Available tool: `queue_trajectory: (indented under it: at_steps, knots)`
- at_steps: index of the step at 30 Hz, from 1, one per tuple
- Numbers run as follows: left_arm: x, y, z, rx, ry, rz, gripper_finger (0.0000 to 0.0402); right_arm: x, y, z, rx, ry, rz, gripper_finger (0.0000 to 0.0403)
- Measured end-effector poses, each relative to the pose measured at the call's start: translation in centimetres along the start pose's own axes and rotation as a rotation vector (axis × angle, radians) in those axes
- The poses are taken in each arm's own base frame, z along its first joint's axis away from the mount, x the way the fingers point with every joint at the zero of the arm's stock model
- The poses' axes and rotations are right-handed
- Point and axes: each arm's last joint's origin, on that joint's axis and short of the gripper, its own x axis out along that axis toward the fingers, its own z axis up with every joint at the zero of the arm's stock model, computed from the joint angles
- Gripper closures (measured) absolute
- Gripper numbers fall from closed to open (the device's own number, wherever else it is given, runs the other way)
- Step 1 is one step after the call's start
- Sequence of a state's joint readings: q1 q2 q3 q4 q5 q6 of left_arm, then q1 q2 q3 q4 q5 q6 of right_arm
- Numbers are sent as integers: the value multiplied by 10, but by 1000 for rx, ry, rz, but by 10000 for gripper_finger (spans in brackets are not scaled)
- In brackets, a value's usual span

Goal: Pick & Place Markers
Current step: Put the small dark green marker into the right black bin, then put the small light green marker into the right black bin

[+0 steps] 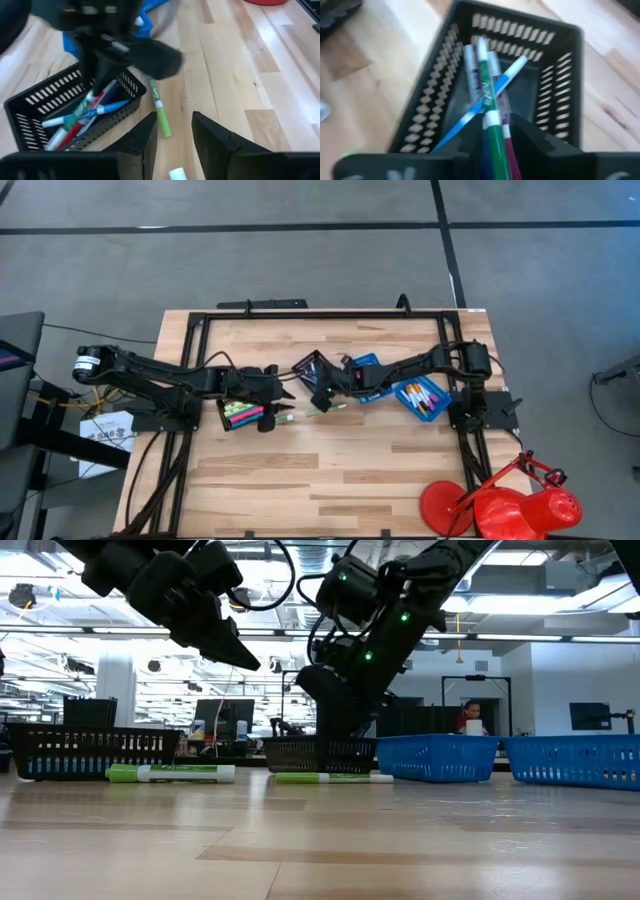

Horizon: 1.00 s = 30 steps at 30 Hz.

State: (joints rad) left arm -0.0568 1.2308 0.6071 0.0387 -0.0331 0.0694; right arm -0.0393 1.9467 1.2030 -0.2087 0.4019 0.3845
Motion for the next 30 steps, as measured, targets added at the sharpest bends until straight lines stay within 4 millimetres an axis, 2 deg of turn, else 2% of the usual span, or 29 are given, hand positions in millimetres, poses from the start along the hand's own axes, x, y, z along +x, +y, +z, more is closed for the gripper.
queue_trajectory:
  at_steps: [3,6,9,13,16,20,25,30]
  knots:
    - [0,0,0,1,0,-2,284,0,-1,1,4,3,9,290]
    - [0,0,0,0,0,0,284,-9,3,4,-36,-14,30,264]
    - [0,0,0,0,0,0,284,-24,11,12,-116,-17,51,248]
    - [0,0,0,0,0,0,284,-54,28,24,-201,-35,96,241]
    - [0,0,0,-3,0,0,284,-73,44,20,-257,11,179,240]
    - [0,-1,0,-5,2,-3,284,-84,63,0,-337,104,286,244]
    - [0,-5,0,4,0,-17,284,-69,87,-25,-377,180,313,257]
    - [0,-7,2,8,-12,-24,284,-44,85,-40,-384,266,233,270]
